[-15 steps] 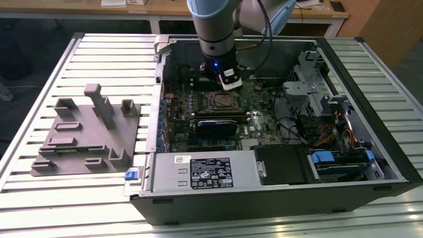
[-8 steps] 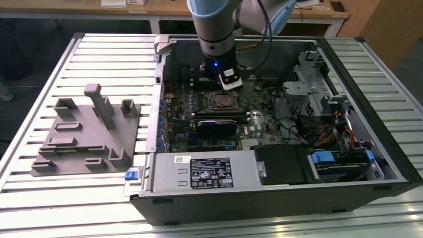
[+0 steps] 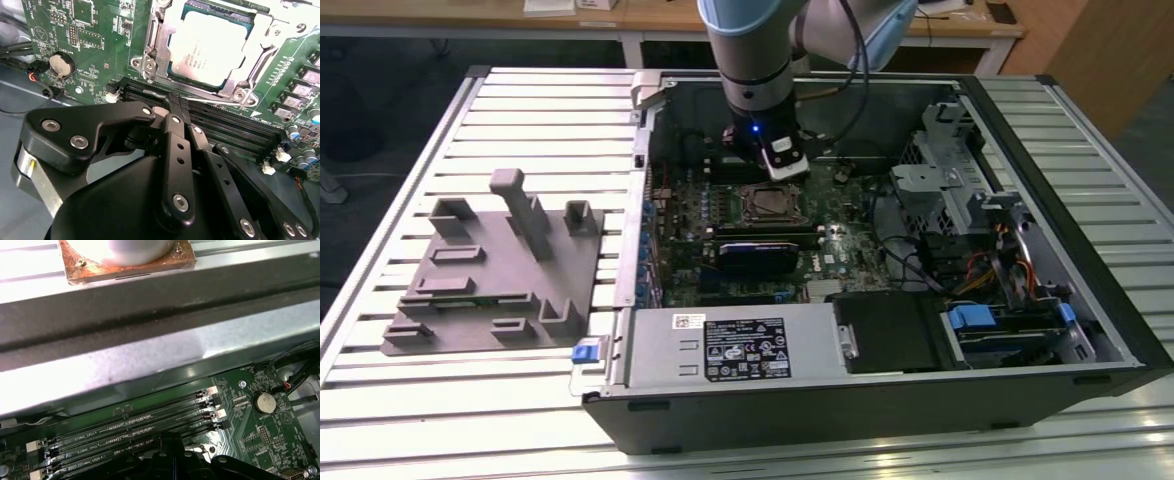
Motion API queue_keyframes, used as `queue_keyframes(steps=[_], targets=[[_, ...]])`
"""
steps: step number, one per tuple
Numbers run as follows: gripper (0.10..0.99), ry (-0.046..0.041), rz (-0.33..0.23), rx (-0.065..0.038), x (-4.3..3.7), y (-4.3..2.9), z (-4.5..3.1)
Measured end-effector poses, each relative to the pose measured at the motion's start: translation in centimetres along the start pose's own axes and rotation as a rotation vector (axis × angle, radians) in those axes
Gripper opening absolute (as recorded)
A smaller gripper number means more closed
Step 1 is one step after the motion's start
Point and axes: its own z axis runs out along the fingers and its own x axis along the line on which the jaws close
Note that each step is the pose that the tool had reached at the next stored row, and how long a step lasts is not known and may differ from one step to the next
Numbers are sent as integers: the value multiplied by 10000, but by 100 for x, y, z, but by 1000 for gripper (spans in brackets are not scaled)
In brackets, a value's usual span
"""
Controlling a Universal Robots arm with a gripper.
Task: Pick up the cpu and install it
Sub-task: 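Install the first cpu locking lever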
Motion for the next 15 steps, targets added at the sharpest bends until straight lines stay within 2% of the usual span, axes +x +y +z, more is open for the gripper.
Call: queue_keyframes(steps=[8, 15], targets=[[106, -67, -21, 4, 6, -11, 38], [106, -99, -41, 81, 11, -22, 69]])
